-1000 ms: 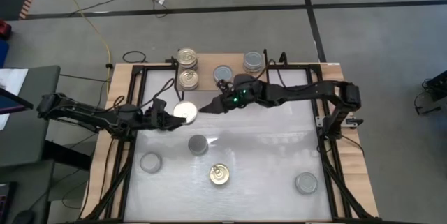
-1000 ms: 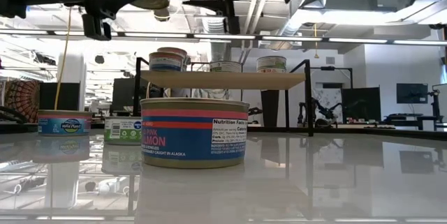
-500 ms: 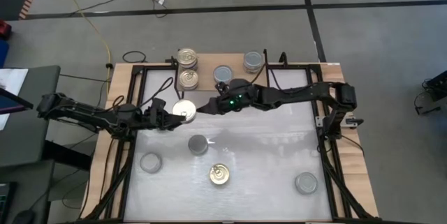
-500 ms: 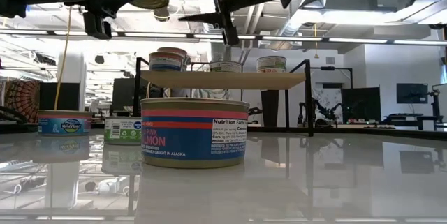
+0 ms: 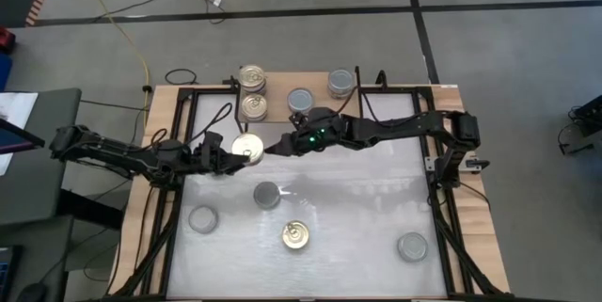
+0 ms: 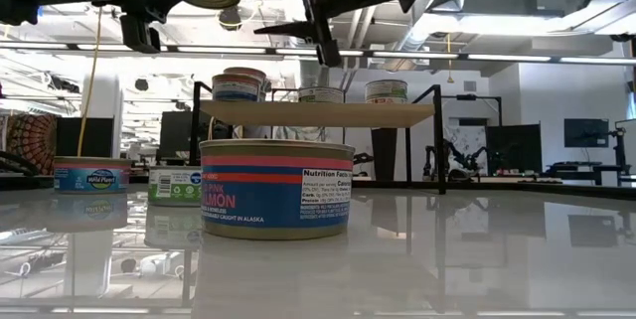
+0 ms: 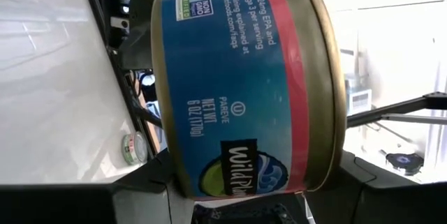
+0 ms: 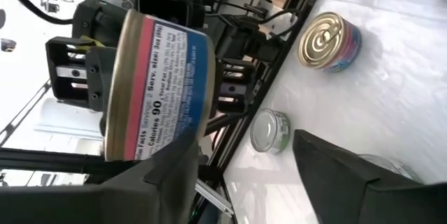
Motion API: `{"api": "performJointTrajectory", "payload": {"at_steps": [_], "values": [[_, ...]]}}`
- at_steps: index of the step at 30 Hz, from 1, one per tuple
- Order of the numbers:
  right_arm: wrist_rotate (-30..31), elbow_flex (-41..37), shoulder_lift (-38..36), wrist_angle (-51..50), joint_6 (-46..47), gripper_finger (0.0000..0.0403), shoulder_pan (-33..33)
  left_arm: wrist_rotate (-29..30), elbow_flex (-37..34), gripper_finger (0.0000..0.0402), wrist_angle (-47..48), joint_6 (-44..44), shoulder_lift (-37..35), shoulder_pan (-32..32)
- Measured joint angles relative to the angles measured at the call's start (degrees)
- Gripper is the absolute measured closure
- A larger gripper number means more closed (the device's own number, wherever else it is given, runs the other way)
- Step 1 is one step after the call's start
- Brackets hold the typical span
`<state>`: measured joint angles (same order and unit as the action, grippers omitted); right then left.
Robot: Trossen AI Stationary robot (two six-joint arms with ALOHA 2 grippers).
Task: Stack canned seafood by type on shelf
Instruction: Stack the blue pink tuna can on top of the other blue pink tuna can on the shelf
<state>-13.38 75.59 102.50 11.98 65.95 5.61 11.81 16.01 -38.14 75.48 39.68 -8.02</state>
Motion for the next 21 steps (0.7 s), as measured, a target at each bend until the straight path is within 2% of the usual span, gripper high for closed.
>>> {"api": "performJointTrajectory", "payload": {"at_steps": [8,11,21], "values": [[-0.2,0.0,0.0,-1.4,0.3,0.0062,0.1,0.0,0.0,0.02,0.0,-0.9,0.0,0.0],[-2.4,0.0,0.0,-1.5,3.7,0.004,0.1,-0.2,0.0,0.02,0.0,-1.1,0.0,-0.1],[-8.5,0.0,-0.1,2.9,4.7,0.003,0.0,0.1,0.0,0.02,0.2,-2.2,0.0,0.0]]}}
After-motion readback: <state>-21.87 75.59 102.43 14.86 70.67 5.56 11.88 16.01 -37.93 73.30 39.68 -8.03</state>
